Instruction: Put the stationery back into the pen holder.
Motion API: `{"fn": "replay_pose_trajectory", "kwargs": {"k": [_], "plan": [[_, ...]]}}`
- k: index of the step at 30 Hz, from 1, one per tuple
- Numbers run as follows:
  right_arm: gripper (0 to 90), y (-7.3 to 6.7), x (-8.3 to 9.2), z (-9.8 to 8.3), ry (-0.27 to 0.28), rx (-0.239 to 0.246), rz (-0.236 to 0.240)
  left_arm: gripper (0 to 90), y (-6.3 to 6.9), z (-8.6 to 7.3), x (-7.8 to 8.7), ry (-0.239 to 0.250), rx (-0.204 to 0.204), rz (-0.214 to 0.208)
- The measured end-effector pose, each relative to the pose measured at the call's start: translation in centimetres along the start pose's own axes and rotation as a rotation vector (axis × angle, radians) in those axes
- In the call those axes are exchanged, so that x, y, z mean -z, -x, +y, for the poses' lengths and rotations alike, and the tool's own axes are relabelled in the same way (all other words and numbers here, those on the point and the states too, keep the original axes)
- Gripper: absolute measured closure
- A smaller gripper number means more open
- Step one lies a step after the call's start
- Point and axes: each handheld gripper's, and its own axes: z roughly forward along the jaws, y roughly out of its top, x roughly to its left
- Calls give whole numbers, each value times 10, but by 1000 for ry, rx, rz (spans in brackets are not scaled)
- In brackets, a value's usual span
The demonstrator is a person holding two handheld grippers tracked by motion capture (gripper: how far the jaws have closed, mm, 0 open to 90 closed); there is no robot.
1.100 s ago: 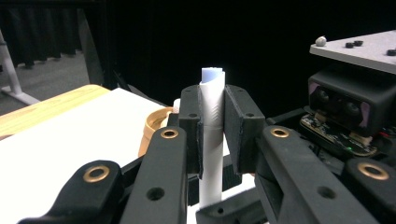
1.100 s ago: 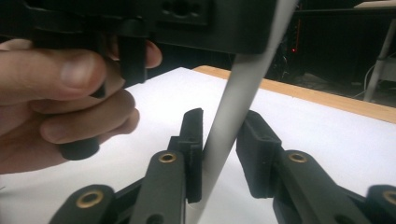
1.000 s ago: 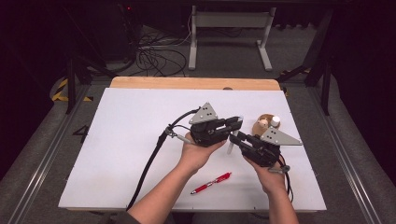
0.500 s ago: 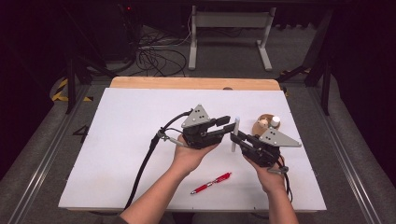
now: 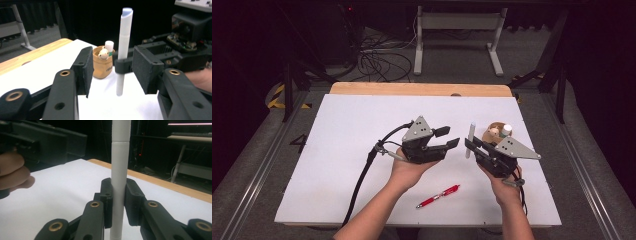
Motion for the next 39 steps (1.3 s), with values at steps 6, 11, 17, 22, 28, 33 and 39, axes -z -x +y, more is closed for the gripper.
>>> {"fn": "replay_pose_trajectory", "kwargs": {"k": [6, 11, 17, 22, 28, 33, 39], "plan": [[788, 6, 5, 2, 19, 12, -39, 447, 0, -3, 5, -14, -11, 14], [787, 12, 7, 1, 26, 23, -80, 404, -3, -9, 7, -31, -18, 18], [787, 21, 8, 0, 46, 60, -134, 363, -3, -17, 6, -56, -14, 10], [787, 32, 9, 0, 49, 68, -194, 340, -3, -21, 7, -80, -27, 11], [787, 47, 13, 1, 74, 63, -259, 316, -7, -25, 11, -82, -17, 22], [787, 59, 15, 1, 89, 60, -327, 301, -8, -27, 12, -86, -14, 24], [787, 73, 14, -4, 102, 44, -390, 299, -9, -30, 15, -91, -14, 30]]}}
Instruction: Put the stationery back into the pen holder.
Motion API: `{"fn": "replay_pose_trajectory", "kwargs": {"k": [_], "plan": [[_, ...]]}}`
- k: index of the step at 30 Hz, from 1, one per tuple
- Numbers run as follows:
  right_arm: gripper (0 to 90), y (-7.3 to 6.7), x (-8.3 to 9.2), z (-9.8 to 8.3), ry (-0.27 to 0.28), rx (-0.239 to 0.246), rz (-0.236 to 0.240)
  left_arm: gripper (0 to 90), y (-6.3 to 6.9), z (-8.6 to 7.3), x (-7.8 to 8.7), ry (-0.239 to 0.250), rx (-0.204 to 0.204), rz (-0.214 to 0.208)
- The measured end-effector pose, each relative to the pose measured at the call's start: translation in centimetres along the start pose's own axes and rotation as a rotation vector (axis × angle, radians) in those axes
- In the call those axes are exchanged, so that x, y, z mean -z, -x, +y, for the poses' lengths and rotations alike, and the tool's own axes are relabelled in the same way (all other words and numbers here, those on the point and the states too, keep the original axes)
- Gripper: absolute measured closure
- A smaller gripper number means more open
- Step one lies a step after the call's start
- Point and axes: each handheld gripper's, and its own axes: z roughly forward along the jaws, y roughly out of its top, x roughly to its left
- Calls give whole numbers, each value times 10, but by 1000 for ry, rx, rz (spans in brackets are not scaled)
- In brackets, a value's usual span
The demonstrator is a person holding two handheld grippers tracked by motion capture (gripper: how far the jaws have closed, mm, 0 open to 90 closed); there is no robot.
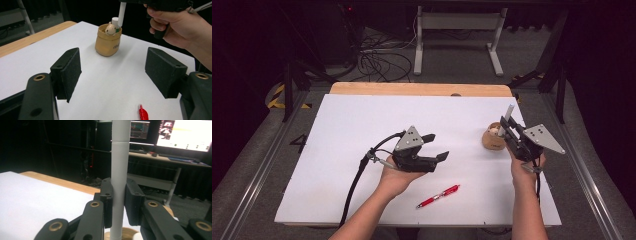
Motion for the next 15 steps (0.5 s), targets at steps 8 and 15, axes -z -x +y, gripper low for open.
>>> {"fn": "replay_pose_trajectory", "kwargs": {"k": [8, 15], "plan": [[786, 5, -9, -8, -7, 8, -33, 299, -1, -1, 1, 2, 2, 5], [784, 7, -13, -18, -27, 13, -39, 299, -1, -2, 1, 1, 3, 6]]}}
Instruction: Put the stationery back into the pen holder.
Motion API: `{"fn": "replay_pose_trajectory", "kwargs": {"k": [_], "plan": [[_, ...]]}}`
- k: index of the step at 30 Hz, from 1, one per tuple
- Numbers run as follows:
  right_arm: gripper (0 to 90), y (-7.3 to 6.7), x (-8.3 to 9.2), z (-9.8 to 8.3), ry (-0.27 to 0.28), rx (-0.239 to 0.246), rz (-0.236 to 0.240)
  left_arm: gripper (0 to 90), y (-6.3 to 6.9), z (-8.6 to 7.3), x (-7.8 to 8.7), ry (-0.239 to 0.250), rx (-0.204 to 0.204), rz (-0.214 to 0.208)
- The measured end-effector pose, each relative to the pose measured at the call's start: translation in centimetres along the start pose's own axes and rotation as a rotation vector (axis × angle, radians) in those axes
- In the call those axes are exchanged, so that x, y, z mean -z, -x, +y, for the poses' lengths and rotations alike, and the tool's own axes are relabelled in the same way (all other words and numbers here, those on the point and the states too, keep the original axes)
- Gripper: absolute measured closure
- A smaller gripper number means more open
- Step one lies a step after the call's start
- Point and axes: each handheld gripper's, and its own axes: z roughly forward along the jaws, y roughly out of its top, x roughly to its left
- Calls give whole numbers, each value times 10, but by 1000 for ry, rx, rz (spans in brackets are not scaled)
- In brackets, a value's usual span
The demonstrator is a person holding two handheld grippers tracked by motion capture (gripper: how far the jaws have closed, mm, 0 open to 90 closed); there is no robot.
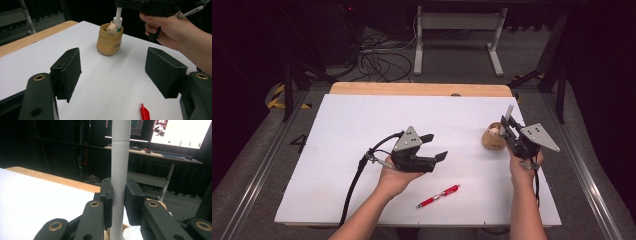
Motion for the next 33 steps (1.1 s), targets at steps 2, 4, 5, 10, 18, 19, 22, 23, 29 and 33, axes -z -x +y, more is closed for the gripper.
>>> {"fn": "replay_pose_trajectory", "kwargs": {"k": [2, 4, 5, 10, 18, 19, 22, 23, 29, 33], "plan": [[784, 0, -1, -3, -8, -1, -2, 299, 0, 0, 0, 0, 0, 0], [784, 0, -2, -6, -17, 7, 0, 299, 0, 0, 0, 0, 0, 1], [783, 0, -2, -8, -21, 9, -2, 298, 0, 0, 0, 1, 0, 1], [780, 1, -3, -13, -43, 3, -5, 299, 0, 0, 1, -1, -6, 0], [776, 3, -6, -18, -74, -11, -10, 298, 0, -1, 1, -5, -3, 3], [773, 3, -7, -18, -75, -13, -11, 299, 0, -2, 1, -6, -7, 4], [762, 3, -7, -20, -92, -19, -5, 299, 0, -2, 0, -7, -4, 4], [761, 3, -8, -20, -94, -23, -6, 298, 0, -2, 0, -7, -5, 4], [706, 4, -8, -20, -98, -30, 0, 299, 0, -2, 1, -7, -9, 5], [631, 4, -6, -19, -90, -38, -6, 300, 0, -2, 1, -9, -10, 5]]}}
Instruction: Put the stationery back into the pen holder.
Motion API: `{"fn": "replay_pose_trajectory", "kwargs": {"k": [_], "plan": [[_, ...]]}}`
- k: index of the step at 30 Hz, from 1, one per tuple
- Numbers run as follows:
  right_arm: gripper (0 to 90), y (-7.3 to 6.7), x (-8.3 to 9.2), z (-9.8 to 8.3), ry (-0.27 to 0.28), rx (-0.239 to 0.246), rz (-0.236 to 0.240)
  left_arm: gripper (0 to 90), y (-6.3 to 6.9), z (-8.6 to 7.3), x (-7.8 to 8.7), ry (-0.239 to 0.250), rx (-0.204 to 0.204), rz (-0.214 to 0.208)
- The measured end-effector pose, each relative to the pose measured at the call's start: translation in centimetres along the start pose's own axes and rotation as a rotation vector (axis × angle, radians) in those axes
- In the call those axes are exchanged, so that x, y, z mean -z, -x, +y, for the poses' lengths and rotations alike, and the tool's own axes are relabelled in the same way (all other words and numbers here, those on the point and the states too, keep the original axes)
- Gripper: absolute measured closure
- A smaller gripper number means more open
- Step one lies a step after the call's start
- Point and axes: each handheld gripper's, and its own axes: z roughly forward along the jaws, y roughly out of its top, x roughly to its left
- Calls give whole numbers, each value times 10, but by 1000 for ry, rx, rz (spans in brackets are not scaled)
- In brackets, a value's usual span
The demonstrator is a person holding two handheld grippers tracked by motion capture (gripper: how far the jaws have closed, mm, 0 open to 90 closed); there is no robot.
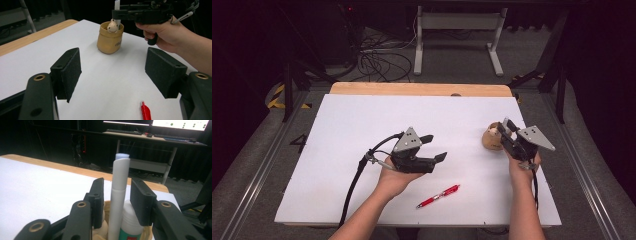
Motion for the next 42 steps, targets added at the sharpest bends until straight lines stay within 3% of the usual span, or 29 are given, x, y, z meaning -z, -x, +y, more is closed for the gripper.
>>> {"fn": "replay_pose_trajectory", "kwargs": {"k": [7, 21, 30, 42], "plan": [[478, -2, 10, 7, 51, -27, 20, 299, 0, 0, 0, -4, 1, -2], [201, -23, 33, 38, 105, -15, 156, 293, 4, 0, 1, -13, -4, -6], [107, -35, 48, 54, 133, -1, 243, 286, 8, -7, -1, -29, 4, -13], [38, -40, 54, 63, 132, 6, 310, 288, 12, -19, 7, -45, -2, -6]]}}
